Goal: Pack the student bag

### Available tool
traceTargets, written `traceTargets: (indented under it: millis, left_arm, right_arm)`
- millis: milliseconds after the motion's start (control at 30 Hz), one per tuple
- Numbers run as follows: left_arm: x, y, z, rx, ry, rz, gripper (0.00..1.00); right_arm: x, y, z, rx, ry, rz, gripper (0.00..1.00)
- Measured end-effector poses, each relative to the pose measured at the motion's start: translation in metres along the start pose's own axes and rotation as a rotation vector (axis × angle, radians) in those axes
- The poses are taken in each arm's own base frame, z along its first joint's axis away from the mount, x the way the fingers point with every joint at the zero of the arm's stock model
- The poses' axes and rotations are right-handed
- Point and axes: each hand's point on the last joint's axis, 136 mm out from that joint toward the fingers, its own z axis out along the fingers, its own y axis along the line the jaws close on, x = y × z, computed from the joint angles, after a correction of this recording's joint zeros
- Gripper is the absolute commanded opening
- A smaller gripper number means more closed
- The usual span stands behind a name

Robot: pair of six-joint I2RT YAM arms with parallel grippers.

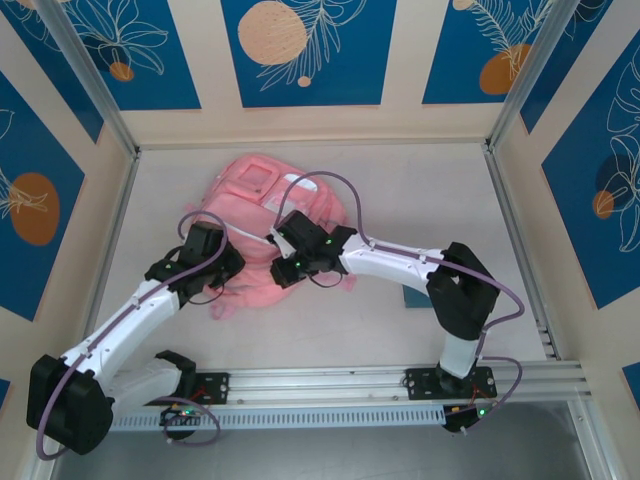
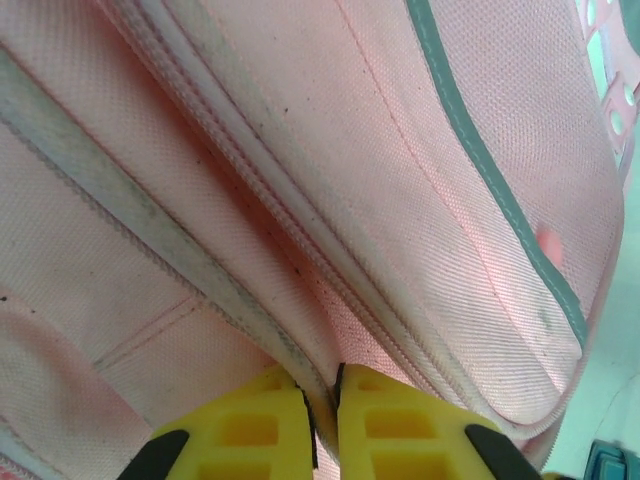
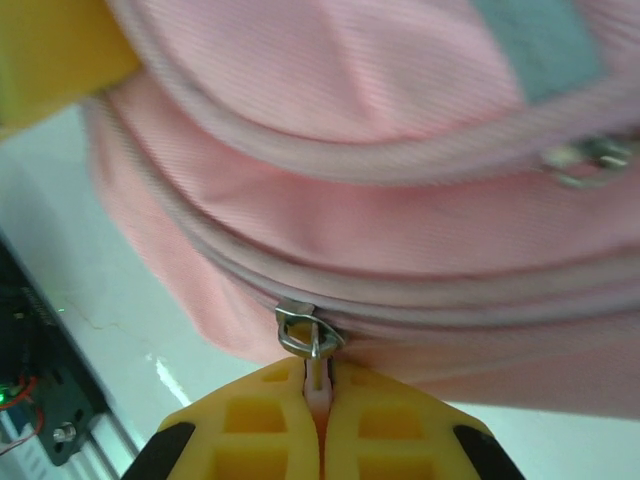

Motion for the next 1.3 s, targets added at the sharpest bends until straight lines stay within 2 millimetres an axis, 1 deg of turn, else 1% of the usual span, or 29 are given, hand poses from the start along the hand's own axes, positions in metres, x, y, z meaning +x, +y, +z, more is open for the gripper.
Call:
traceTargets:
  millis: [133,200,400,500,733,967,1133,1233,1300]
  left_arm:
    - [0.001,0.001,0.0,-0.003,0.006,0.028,0.05]
    - [0.002,0.0,0.0,0.0,0.009,0.043,0.04]
    - [0.004,-0.002,-0.001,0.01,0.023,0.077,0.04]
    - [0.005,-0.003,-0.002,0.012,0.027,0.089,0.03]
    - [0.006,-0.004,-0.002,0.018,0.034,0.103,0.02]
    - [0.006,-0.005,-0.003,0.022,0.039,0.135,0.03]
    - [0.002,-0.017,-0.01,0.053,0.038,0.188,0.19]
    - [0.002,-0.02,-0.017,0.05,0.053,0.236,0.39]
    - [0.0,-0.021,-0.022,0.041,0.054,0.263,0.47]
  right_arm:
    - [0.0,-0.028,-0.008,0.039,-0.022,0.049,0.0]
    - [-0.004,-0.044,-0.011,0.063,-0.035,0.078,0.0]
    - [-0.015,-0.077,-0.021,0.098,-0.055,0.159,0.0]
    - [-0.021,-0.088,-0.027,0.104,-0.053,0.204,0.0]
    - [-0.03,-0.106,-0.03,0.078,-0.013,0.314,0.0]
    - [-0.041,-0.126,-0.04,0.034,0.0,0.457,0.0]
    - [-0.04,-0.128,-0.043,0.002,0.01,0.484,0.0]
    - [-0.037,-0.131,-0.048,0.004,-0.007,0.471,0.0]
    - [-0.031,-0.14,-0.056,0.025,-0.022,0.464,0.0]
